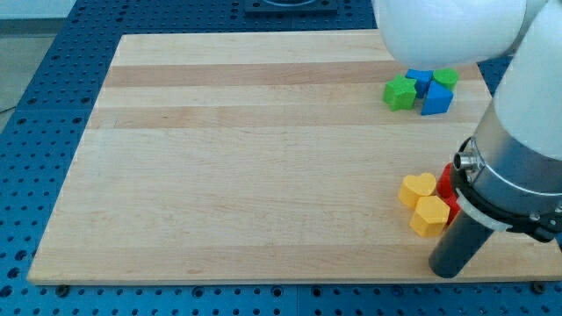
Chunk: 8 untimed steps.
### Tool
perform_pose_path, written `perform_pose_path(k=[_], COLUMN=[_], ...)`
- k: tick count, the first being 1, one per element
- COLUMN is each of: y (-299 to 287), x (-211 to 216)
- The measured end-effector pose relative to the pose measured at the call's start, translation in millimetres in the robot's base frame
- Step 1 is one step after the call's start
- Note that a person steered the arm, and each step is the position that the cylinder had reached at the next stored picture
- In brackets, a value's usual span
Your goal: Place the green circle at the top right of the board
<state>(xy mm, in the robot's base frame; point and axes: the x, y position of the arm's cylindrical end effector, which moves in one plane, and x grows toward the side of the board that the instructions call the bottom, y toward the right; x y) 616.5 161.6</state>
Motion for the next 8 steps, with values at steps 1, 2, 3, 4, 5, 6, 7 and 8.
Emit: perform_pose_path(k=[1,2,3,4,5,6,7,8], y=[-2,-40,-72,-119,-141,-141,-129,-89], x=[0,-7,-15,-16,-46,-73,-114,-160])
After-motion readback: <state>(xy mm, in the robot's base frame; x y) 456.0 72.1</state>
